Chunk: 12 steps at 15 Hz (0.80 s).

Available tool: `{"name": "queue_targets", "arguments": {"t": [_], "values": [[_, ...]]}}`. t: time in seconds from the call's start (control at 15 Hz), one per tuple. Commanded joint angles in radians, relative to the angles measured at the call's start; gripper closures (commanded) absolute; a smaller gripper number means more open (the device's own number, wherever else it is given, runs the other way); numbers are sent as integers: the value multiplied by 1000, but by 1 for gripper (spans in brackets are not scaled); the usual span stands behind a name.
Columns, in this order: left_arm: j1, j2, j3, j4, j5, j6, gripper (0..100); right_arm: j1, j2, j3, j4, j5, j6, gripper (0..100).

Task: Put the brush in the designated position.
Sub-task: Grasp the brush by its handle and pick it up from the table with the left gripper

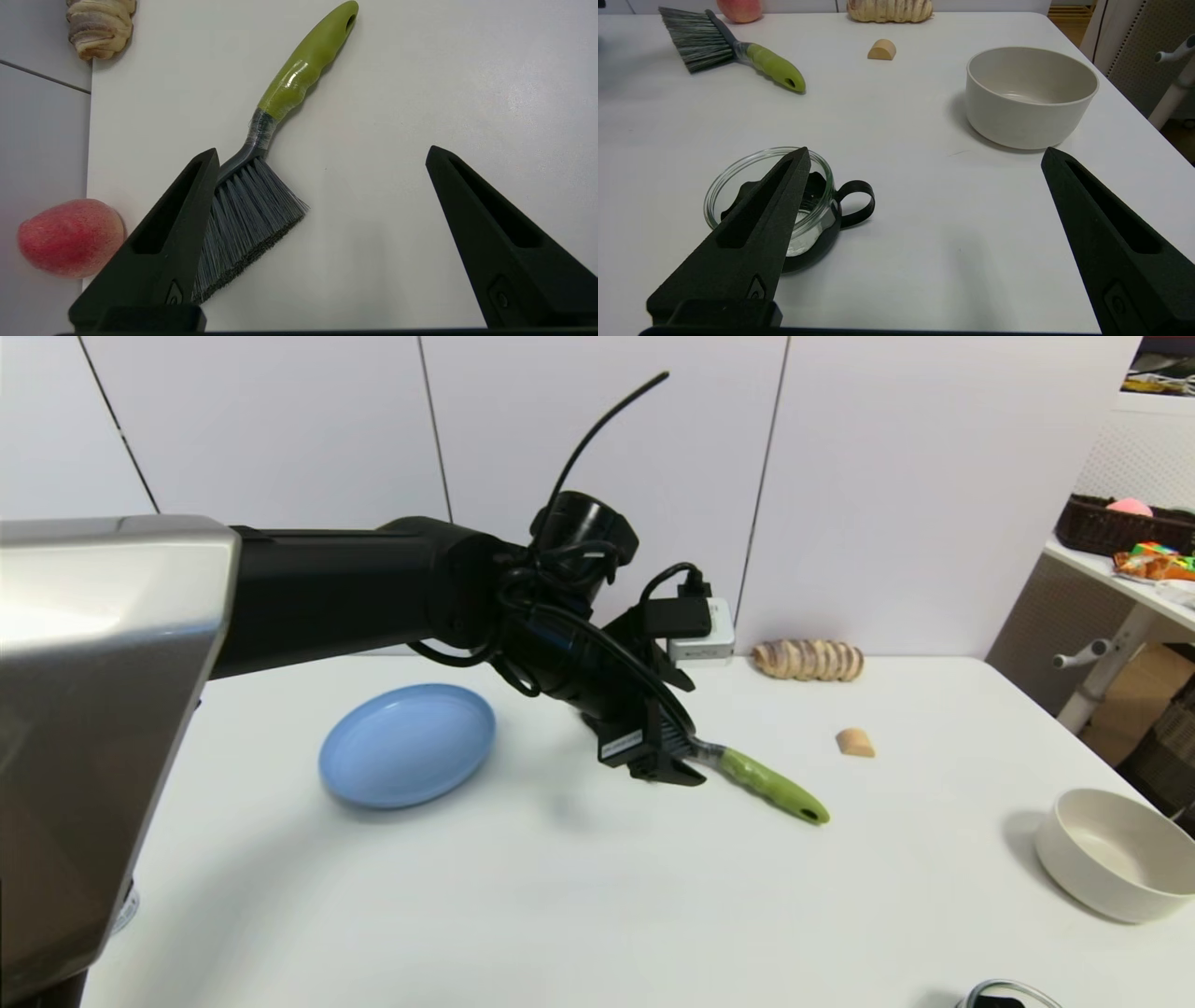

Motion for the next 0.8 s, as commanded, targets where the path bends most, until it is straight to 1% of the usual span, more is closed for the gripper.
{"name": "queue_targets", "arguments": {"t": [0.07, 0.27, 0.47, 0.67, 0.8], "values": [[-2, 92, -12, -5, -3, -14, 0, 0, 1, 2, 0, 0, 0, 0], [9, 141, -12, -59, -2, -80, 0, 0, 1, 2, 0, 0, 0, 0], [9, 197, -16, -204, 0, -180, 0, 0, 1, 2, 0, 0, 0, 0], [9, 229, -16, -324, 29, -216, 0, 0, 1, 2, 0, 0, 0, 0], [9, 241, -16, -338, 32, -233, 0, 2, 1, 2, 0, 0, 0, 0]]}}
